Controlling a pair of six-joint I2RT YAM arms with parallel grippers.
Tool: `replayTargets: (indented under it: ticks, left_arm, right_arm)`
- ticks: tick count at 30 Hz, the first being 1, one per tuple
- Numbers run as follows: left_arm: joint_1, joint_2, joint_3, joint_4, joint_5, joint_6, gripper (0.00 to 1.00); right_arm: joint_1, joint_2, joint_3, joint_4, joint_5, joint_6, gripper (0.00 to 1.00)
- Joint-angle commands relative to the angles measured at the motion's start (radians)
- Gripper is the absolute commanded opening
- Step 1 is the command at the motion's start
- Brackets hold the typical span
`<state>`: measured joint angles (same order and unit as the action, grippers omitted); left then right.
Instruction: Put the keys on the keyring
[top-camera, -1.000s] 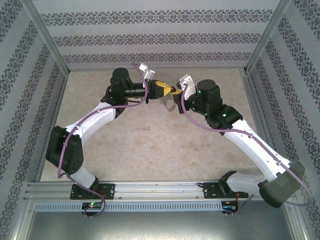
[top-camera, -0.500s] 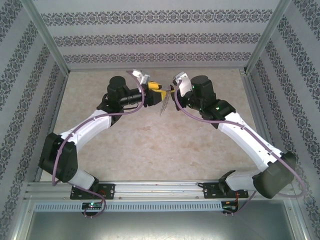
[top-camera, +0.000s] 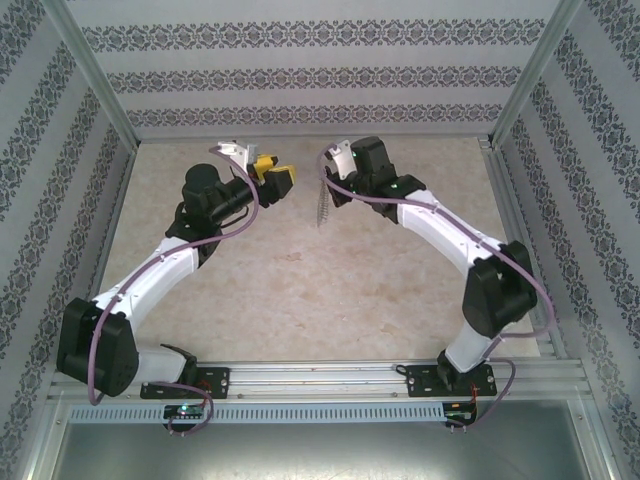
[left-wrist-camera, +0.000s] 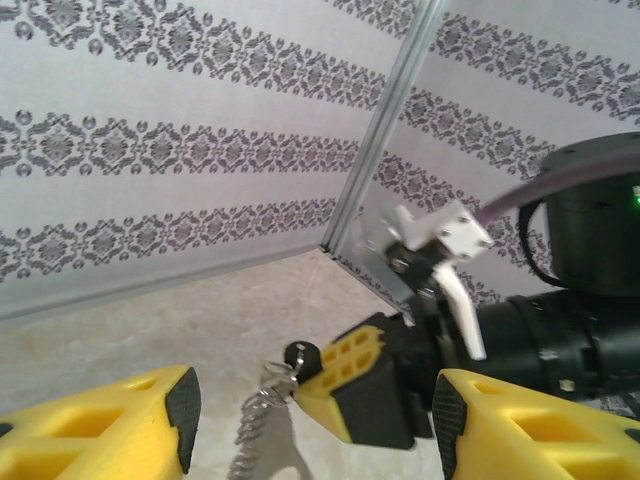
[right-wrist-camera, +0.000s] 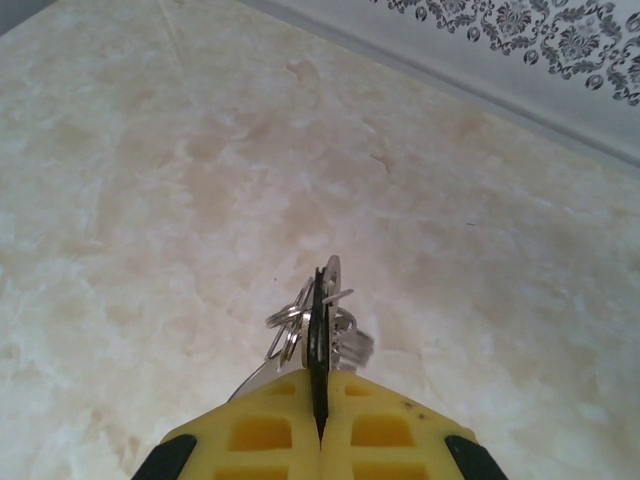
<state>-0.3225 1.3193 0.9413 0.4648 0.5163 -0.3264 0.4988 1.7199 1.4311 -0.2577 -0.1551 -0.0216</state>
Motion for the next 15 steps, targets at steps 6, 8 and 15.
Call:
replayTargets:
  ticks: [6, 8, 15]
  left_arm:
    - [0.029, -0.021, -0.019, 0.025, -0.026, -0.02, 0.65]
    - [0.03, -0.018, -0.017, 0.024, -0.02, -0.021, 0.65]
    - [0.031, 0.004, -0.013, 0.046, 0.006, -0.053, 0.65]
  right_arm:
    - [-0.02, 0.175, 0.112, 0.089, -0.078, 0.097, 0.0]
    - [-0.026, 0.192, 0.08, 0.105, -0.079, 0.112, 0.0]
    - [-0.041, 0.167, -0.107, 0.162, -0.046, 0.143, 0.0]
